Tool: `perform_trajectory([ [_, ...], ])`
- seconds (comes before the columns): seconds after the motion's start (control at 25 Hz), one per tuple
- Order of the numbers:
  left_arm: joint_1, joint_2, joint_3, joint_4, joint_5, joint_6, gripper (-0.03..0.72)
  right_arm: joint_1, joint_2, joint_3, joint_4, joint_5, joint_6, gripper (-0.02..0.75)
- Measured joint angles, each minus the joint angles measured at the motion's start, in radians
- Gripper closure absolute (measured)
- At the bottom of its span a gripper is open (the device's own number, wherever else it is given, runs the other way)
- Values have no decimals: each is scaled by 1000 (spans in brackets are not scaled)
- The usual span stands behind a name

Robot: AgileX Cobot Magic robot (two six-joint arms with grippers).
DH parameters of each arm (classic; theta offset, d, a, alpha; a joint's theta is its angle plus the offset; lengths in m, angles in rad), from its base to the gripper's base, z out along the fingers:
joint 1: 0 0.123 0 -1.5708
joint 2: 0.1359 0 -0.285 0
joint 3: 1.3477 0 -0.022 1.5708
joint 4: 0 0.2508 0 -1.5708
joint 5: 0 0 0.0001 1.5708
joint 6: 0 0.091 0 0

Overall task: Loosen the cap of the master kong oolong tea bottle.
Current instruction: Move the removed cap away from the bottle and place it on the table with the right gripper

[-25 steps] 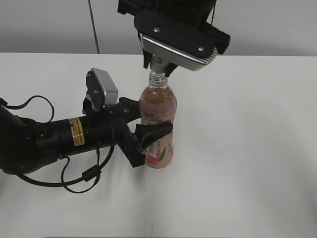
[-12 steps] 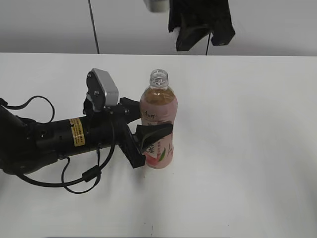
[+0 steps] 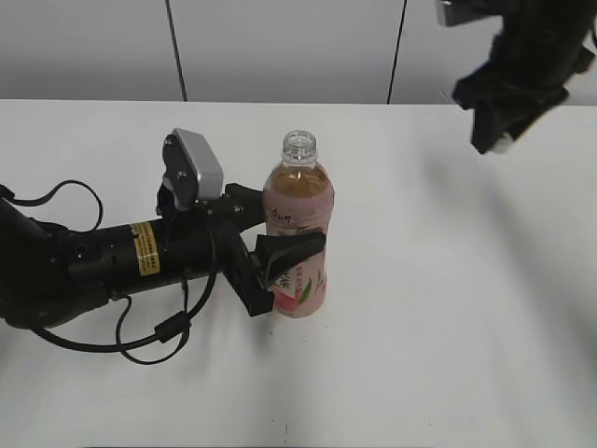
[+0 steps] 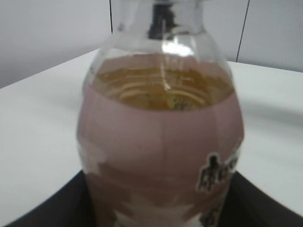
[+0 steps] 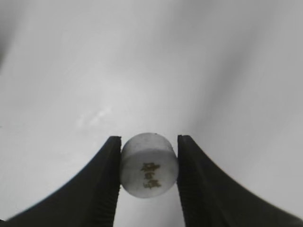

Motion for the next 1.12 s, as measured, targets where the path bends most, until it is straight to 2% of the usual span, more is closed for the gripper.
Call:
perform_trajectory([
  [0.16, 0, 0, 0, -1, -2, 0, 294, -99, 0, 154, -8, 0, 72, 463],
  [0.44, 0, 0, 0, -2, -3, 0, 294, -101, 17, 398, 64, -203, 138, 463],
  [0.96, 0, 0, 0, -2, -3, 0, 294, -100, 138, 433, -32, -286, 316, 463],
  [1.04, 0, 0, 0, -3, -3, 0, 294, -100, 138, 433, -32, -297, 316, 426],
  [1.12, 0, 0, 0, -3, -3, 0, 294, -100, 138, 433, -31, -299, 322, 328],
])
